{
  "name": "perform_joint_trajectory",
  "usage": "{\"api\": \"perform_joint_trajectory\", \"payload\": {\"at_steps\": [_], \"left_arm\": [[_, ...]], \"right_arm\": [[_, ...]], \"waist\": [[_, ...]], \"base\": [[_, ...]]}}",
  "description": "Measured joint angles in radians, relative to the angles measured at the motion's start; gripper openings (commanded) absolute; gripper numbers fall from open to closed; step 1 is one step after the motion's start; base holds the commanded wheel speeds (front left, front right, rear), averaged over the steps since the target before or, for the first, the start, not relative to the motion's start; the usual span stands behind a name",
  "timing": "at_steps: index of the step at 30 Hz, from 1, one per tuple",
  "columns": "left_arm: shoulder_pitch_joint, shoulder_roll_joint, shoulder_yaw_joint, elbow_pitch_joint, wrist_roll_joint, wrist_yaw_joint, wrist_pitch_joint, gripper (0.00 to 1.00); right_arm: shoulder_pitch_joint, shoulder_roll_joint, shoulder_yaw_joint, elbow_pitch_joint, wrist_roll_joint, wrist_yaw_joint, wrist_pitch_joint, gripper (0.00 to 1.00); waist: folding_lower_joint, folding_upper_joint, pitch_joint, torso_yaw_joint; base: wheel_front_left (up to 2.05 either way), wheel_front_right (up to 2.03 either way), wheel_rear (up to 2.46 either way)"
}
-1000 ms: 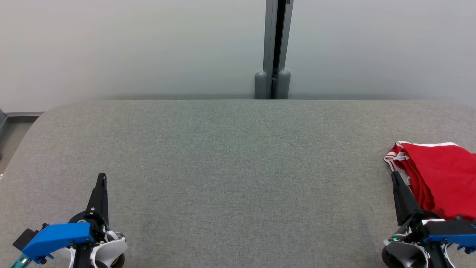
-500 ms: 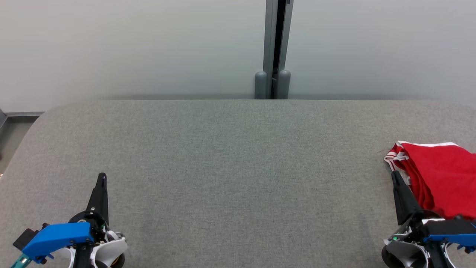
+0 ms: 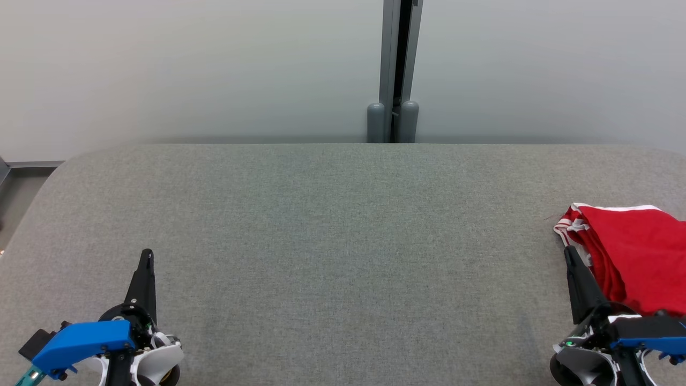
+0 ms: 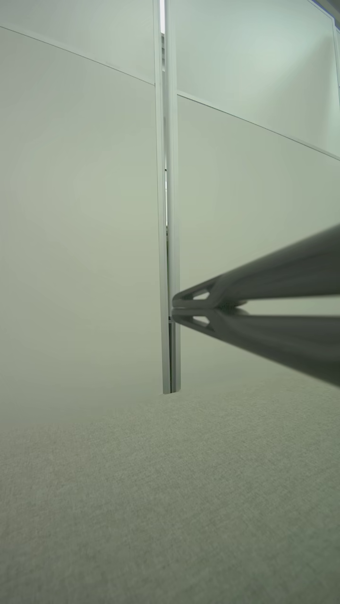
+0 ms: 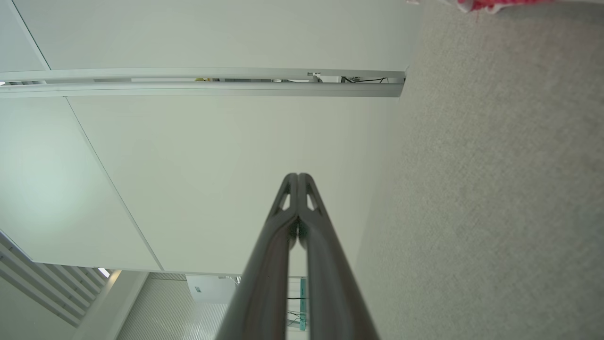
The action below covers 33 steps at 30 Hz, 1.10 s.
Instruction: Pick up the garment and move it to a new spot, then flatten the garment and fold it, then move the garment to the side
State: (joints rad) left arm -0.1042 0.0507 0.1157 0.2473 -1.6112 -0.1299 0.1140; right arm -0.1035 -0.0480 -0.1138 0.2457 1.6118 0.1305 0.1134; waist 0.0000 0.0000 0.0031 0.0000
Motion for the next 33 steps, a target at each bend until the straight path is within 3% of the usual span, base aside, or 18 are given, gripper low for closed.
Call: {"api": "perform_joint_trajectory", "payload": {"at_steps": [33], "left_arm": [[0.000, 0.000, 0.000, 0.000, 0.000, 0.000, 0.000, 0.00]], "right_arm": [[0.000, 0.000, 0.000, 0.000, 0.000, 0.000, 0.000, 0.00]], "waist": [[0.0000, 0.0000, 0.000, 0.000]], "base": [[0.00, 0.00, 0.00]]}}
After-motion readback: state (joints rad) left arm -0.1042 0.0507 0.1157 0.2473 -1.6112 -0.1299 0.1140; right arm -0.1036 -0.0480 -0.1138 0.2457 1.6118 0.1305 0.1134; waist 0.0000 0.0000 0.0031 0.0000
